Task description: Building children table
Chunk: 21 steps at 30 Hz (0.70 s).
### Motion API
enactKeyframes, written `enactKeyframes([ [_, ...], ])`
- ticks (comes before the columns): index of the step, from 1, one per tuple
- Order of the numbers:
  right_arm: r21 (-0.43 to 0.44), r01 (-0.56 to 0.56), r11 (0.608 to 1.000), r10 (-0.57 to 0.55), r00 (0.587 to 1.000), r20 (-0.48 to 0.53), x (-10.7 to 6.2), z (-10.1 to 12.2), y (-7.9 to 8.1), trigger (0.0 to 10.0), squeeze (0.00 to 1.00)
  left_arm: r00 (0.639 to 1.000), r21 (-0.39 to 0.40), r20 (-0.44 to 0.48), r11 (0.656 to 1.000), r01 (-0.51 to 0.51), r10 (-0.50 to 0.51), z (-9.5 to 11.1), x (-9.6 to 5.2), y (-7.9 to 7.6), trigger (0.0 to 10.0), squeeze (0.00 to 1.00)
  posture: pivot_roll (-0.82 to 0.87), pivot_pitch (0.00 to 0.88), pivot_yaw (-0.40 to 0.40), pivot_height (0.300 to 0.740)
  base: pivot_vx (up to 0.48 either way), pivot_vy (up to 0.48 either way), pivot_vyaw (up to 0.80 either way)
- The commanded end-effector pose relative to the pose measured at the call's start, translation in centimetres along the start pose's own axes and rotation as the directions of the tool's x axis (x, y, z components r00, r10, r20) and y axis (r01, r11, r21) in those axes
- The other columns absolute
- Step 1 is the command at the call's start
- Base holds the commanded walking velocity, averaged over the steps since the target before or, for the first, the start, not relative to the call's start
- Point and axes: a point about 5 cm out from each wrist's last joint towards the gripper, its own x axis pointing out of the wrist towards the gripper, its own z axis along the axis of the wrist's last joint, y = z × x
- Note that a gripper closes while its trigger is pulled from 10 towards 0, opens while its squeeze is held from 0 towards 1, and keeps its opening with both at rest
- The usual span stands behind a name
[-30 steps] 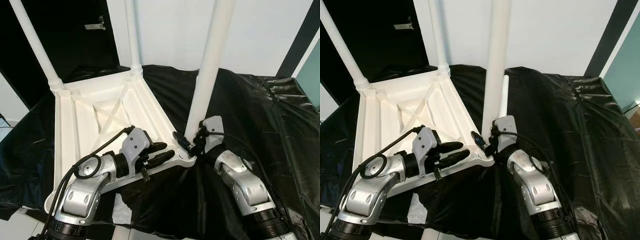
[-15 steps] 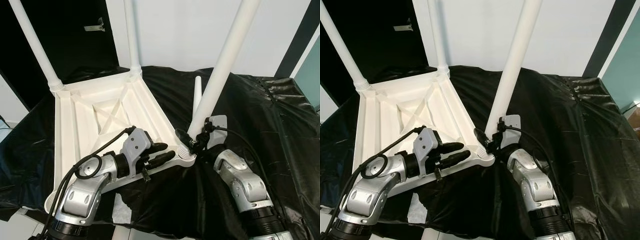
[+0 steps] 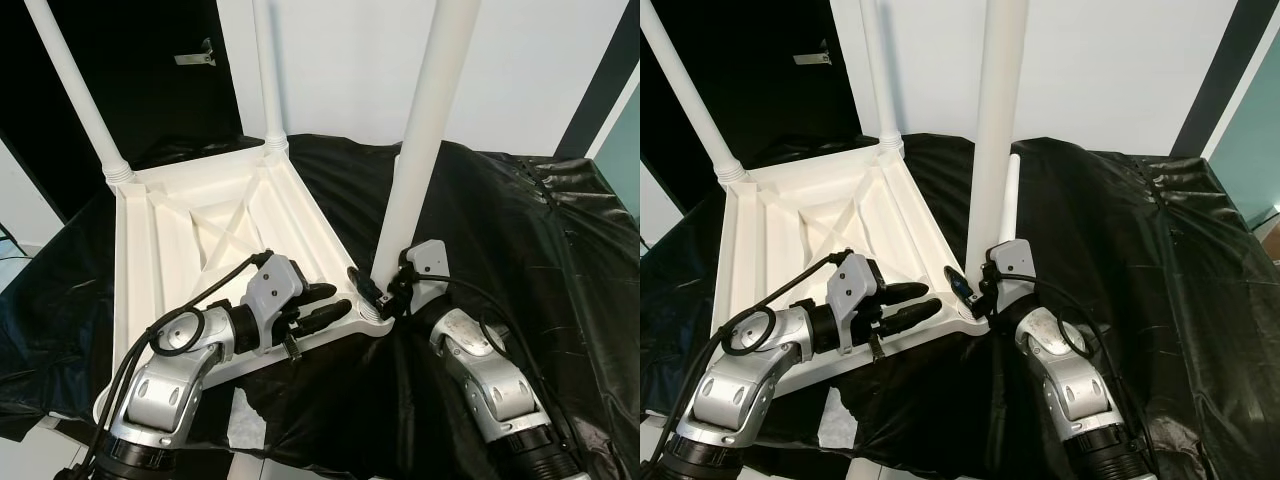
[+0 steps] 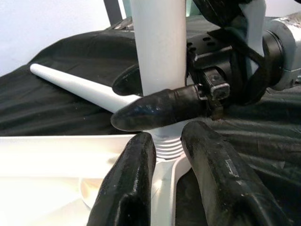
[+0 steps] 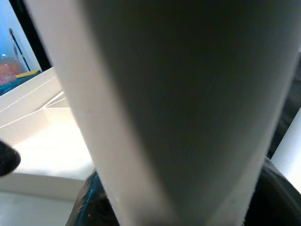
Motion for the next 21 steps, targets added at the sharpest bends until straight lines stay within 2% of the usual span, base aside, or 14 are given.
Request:
enactKeyframes([
  [1, 0.034, -0.016, 0.999, 0.020, 0.992, -0.123, -0.7, -2.7, 0.4, 10.0, 0.00, 0.999, 0.021, 0.004, 0.998, -0.052, 0.052, 0.3, -0.1, 0.4, 10.0, 0.00, 0.02, 0.000, 0.010, 0.740, 0.000, 0.000, 0.00],
  [6, 0.037, -0.042, 0.998, 0.046, 0.994, -0.100, -0.9, -2.8, 0.7, 10.0, 0.00, 0.999, 0.024, 0.003, 0.998, -0.055, 0.055, 0.3, -0.2, 0.4, 10.0, 0.00, 0.02, 0.000, 0.010, 0.740, 0.000, 0.000, 0.00],
  [12, -0.079, -0.177, 0.981, 0.174, 0.984, -0.041, -1.5, -2.7, 1.7, 10.0, 0.00, 0.999, 0.028, 0.002, 0.998, -0.053, 0.053, 0.4, -0.3, 0.5, 10.0, 0.00, 0.01, 0.000, 0.022, 0.740, 0.000, 0.000, 0.00],
  [14, -0.094, -0.200, 0.975, 0.198, 0.980, -0.033, -1.7, -2.6, 1.9, 10.0, 0.00, 0.999, 0.028, 0.001, 0.998, -0.052, 0.052, 0.4, -0.3, 0.5, 10.0, 0.00, 0.01, 0.000, 0.022, 0.740, 0.000, 0.000, 0.00],
  [19, -0.056, -0.215, 0.975, 0.214, 0.977, -0.017, -1.8, -2.5, 1.0, 10.0, 0.00, 0.999, 0.032, -0.001, 0.998, -0.049, 0.049, 0.5, -0.4, 0.6, 10.0, 0.00, 0.01, 0.000, 0.029, 0.740, 0.000, 0.000, 0.00],
  [21, -0.014, -0.205, 0.979, 0.205, 0.979, -0.020, -1.5, -2.4, 0.0, 10.0, 0.00, 0.999, 0.033, -0.002, 0.998, -0.048, 0.048, 0.6, -0.4, 0.6, 10.0, 0.00, 0.01, 0.000, 0.032, 0.740, 0.000, 0.000, 0.00],
])
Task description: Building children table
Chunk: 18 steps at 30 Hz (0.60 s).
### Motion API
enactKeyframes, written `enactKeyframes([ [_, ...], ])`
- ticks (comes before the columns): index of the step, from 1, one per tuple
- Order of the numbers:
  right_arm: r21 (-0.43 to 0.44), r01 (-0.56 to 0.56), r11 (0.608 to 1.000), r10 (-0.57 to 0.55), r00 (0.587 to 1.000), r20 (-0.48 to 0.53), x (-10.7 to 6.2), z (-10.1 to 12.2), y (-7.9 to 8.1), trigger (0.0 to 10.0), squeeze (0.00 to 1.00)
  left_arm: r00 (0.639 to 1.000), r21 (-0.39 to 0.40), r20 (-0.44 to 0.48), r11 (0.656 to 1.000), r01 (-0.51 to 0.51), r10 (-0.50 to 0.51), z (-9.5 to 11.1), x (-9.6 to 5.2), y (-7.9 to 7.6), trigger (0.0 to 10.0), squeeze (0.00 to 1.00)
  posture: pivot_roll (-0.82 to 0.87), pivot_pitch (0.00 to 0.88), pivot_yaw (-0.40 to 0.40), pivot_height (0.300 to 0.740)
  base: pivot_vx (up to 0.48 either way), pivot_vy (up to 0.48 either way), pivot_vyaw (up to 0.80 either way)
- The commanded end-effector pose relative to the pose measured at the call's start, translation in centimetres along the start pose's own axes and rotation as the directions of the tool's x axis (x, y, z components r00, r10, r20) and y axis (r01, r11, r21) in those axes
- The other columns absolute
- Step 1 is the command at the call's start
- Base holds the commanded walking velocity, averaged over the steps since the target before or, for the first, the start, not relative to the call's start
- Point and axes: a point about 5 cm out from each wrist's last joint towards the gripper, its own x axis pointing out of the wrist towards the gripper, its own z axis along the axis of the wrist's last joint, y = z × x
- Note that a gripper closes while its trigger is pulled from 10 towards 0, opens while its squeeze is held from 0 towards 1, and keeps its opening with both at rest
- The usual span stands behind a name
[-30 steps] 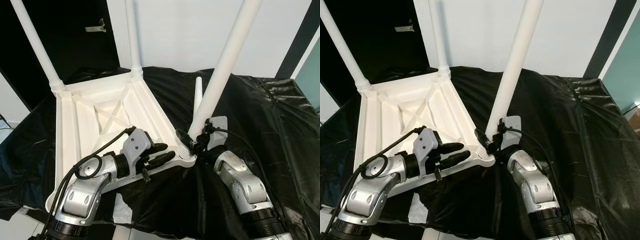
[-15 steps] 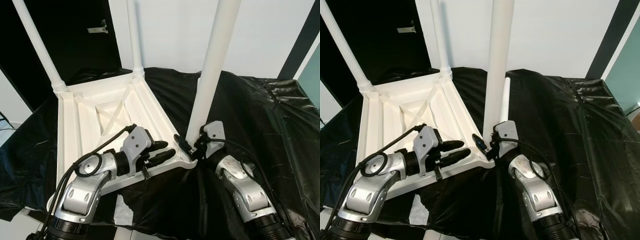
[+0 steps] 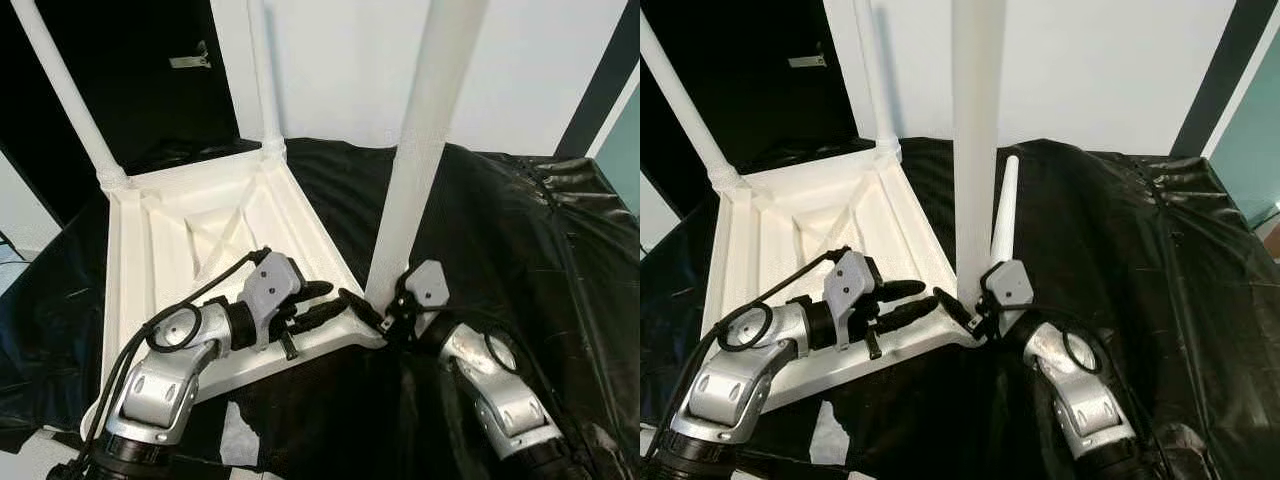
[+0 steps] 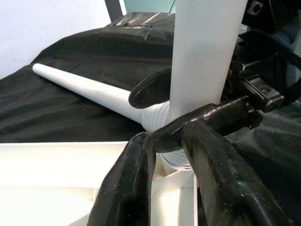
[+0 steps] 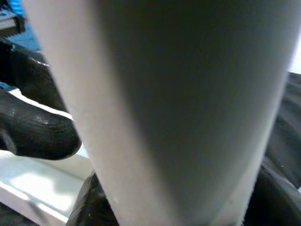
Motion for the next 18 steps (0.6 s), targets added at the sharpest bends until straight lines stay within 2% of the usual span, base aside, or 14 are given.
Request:
enactKeyframes([
  [1, 0.098, 0.024, 0.995, -0.015, 0.995, -0.100, -0.5, -1.9, -1.1, 10.0, 0.00, 0.999, 0.018, 0.013, 0.999, -0.045, 0.045, 0.5, -0.1, 0.4, 10.0, 0.00, 0.01, 0.000, 0.031, 0.740, 0.000, 0.000, 0.00],
  [5, 0.115, 0.034, 0.993, -0.021, 0.994, -0.107, -0.4, -1.7, -2.1, 10.0, 0.00, 0.999, 0.019, 0.012, 0.999, -0.045, 0.044, 0.5, -0.1, 0.4, 10.0, 0.00, 0.01, 0.000, 0.032, 0.740, 0.000, 0.000, 0.00],
  [7, 0.114, -0.007, 0.993, 0.021, 0.992, -0.122, -0.2, -1.6, -2.5, 10.0, 0.00, 0.999, 0.022, 0.014, 0.999, -0.045, 0.045, 0.6, -0.2, 0.5, 10.0, 0.00, 0.02, 0.000, 0.028, 0.740, 0.000, 0.000, 0.00],
  [10, 0.114, -0.026, 0.993, 0.041, 0.991, -0.129, -0.1, -1.5, -2.6, 10.0, 0.00, 0.999, 0.023, 0.015, 0.999, -0.045, 0.045, 0.6, -0.2, 0.5, 10.0, 0.00, 0.02, 0.000, 0.028, 0.740, 0.000, 0.000, 0.00],
  [11, 0.135, -0.063, 0.989, 0.083, 0.986, -0.145, 0.2, -1.5, -2.9, 10.0, 0.00, 0.999, 0.027, 0.017, 0.998, -0.049, 0.049, 0.7, -0.2, 0.6, 10.0, 0.00, 0.02, 0.000, 0.025, 0.740, 0.000, 0.000, 0.00],
  [18, 0.170, -0.156, 0.973, 0.187, 0.964, -0.187, 0.3, -1.7, -2.8, 10.0, 0.00, 0.998, 0.031, 0.016, 0.998, -0.056, 0.055, 0.7, -0.3, 0.7, 10.0, 0.00, 0.03, 0.000, 0.018, 0.740, 0.000, 0.000, 0.00],
])
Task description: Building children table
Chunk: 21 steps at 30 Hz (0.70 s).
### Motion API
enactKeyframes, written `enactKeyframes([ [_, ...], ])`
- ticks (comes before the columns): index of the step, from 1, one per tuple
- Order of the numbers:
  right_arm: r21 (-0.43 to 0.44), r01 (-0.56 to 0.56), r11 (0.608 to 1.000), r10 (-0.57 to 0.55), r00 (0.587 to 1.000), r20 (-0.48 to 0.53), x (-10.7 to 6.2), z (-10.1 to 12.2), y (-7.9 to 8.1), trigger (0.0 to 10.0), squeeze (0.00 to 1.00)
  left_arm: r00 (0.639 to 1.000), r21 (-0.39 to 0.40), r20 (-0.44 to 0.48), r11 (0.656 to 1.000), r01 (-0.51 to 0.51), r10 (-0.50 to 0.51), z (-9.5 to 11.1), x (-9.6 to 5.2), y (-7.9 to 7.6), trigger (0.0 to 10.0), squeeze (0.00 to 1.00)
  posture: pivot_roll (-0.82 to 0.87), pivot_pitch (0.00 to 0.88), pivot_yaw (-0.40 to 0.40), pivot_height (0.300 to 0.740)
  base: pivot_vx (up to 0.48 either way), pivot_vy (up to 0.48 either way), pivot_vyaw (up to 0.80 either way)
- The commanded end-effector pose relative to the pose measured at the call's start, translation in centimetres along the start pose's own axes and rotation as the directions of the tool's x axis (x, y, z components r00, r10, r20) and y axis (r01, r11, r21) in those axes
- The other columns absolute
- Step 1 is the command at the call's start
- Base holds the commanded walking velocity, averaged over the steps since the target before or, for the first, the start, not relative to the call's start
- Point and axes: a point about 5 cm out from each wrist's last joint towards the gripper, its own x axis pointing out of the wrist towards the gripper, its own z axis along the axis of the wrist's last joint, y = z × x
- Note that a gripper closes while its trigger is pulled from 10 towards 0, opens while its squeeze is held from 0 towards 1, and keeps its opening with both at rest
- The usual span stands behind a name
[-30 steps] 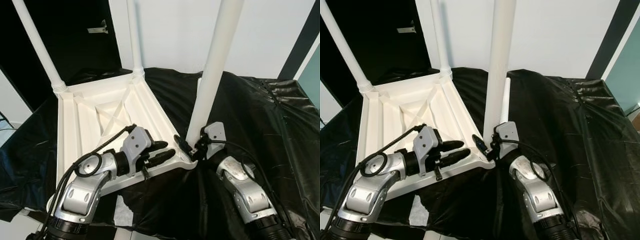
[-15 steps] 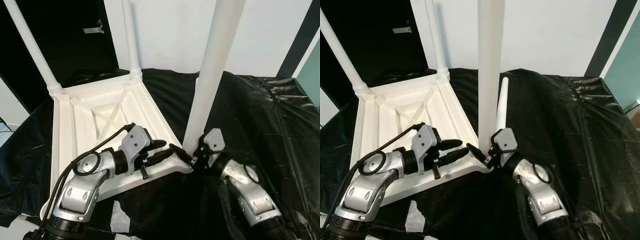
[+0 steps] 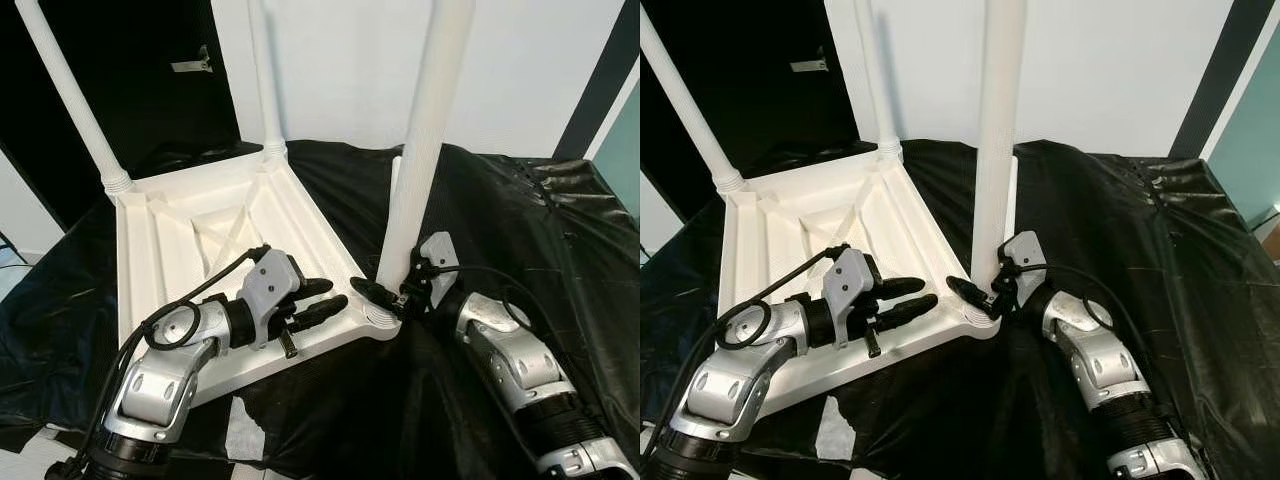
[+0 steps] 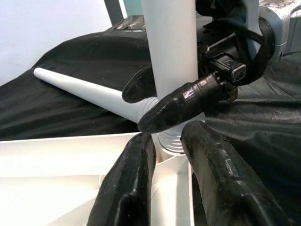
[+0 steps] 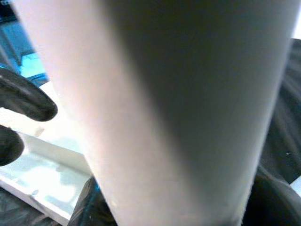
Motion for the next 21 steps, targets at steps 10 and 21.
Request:
enactKeyframes([
  [10, 0.060, -0.050, 0.997, 0.056, 0.993, -0.108, -0.1, -2.1, 0.3, 10.0, 0.00, 0.998, 0.020, 0.012, 0.998, -0.063, 0.063, 0.4, -0.3, 0.3, 10.0, 0.00, 0.04, 0.000, 0.007, 0.740, 0.000, 0.000, 0.00],
  [21, 0.044, 0.285, 0.957, -0.282, 0.957, -0.068, 1.3, -1.7, 1.6, 10.0, 0.00, 0.998, 0.013, 0.016, 0.998, -0.069, 0.068, 0.3, -0.3, -0.2, 10.0, 0.00, 0.04, 0.000, -0.002, 0.740, 0.000, 0.000, 0.00],
])
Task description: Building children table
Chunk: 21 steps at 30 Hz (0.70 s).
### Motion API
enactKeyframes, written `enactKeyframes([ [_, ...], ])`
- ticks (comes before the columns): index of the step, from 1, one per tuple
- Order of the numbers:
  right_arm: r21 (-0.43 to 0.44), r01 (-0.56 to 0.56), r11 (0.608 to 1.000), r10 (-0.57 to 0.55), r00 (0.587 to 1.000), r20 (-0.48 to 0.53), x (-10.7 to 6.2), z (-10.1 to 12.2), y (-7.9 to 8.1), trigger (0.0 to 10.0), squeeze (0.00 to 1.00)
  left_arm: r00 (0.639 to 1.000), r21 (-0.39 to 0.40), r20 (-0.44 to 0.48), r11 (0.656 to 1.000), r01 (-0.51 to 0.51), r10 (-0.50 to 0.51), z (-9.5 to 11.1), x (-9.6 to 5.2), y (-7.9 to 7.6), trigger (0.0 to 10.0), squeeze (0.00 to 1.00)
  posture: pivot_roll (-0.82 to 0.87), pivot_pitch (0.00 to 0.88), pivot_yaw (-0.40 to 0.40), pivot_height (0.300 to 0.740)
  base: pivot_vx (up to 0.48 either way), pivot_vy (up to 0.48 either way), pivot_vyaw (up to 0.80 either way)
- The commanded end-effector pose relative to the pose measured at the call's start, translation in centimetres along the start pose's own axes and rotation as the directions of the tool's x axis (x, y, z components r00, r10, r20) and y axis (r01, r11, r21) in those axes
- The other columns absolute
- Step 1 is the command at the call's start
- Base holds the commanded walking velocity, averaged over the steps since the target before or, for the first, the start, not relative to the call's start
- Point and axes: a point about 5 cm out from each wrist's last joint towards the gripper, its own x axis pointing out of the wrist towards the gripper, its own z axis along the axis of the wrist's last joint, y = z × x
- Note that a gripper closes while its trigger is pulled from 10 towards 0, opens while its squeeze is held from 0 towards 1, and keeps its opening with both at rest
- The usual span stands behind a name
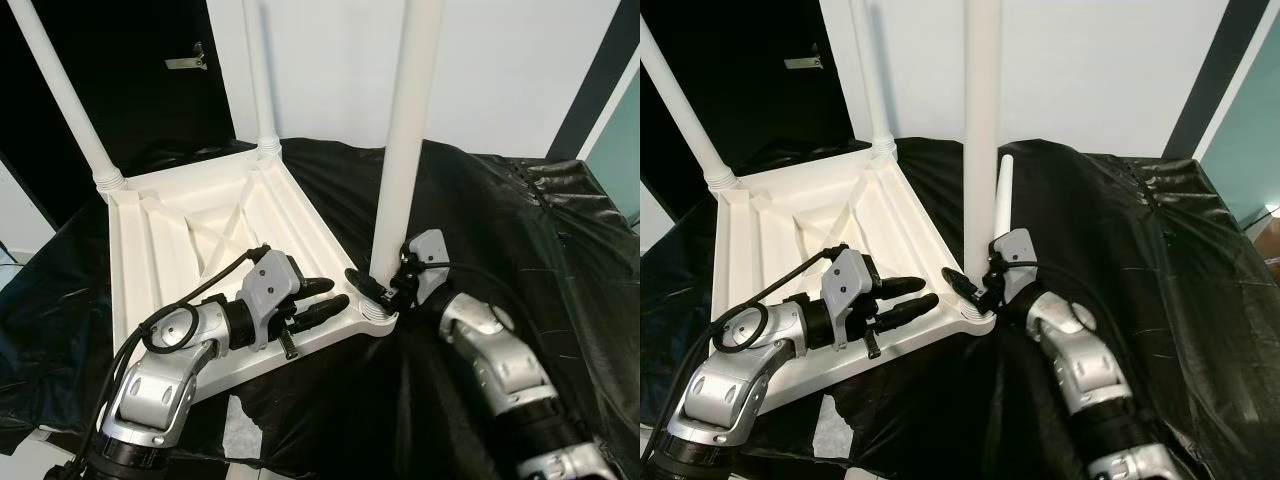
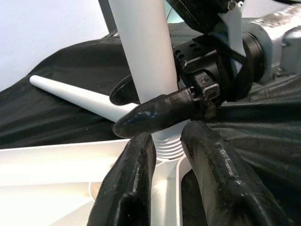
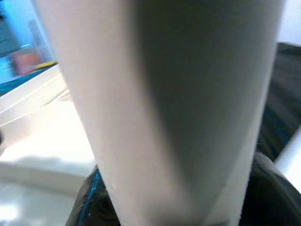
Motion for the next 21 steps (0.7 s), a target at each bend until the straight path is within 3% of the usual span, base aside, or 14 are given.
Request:
enactKeyframes([
  [1, 0.018, 0.066, 0.998, -0.065, 0.994, -0.083, -0.2, -1.6, 0.4, 10.0, 0.00, 0.997, 0.005, 0.004, 0.997, -0.071, 0.071, 0.1, -0.1, 0.2, 10.0, 0.00, 0.03, 0.000, -0.001, 0.740, 0.000, 0.000, 0.00],
  [3, 0.018, 0.066, 0.998, -0.065, 0.994, -0.083, -0.2, -1.6, 0.4, 10.0, 0.00, 0.997, 0.005, 0.004, 0.997, -0.071, 0.071, 0.1, -0.1, 0.2, 10.0, 0.00, 0.03, 0.000, -0.001, 0.740, 0.000, 0.000, 0.00],
  [7, 0.052, 0.258, 0.965, -0.257, 0.966, -0.026, 0.2, -0.9, 3.0, 10.0, 0.00, 0.998, 0.008, 0.011, 0.998, -0.056, 0.056, 0.2, 0.3, 0.4, 10.0, 0.00, 0.01, 0.000, 0.013, 0.740, 0.000, 0.000, 0.00],
  [21, 0.091, 0.384, 0.919, -0.382, 0.923, -0.043, -0.5, -0.9, 2.1, 10.0, 0.00, 0.999, 0.015, 0.018, 0.999, -0.042, 0.042, 0.3, 0.6, 0.4, 10.0, 0.00, 0.00, 0.000, 0.014, 0.740, 0.000, 0.000, 0.00],
])
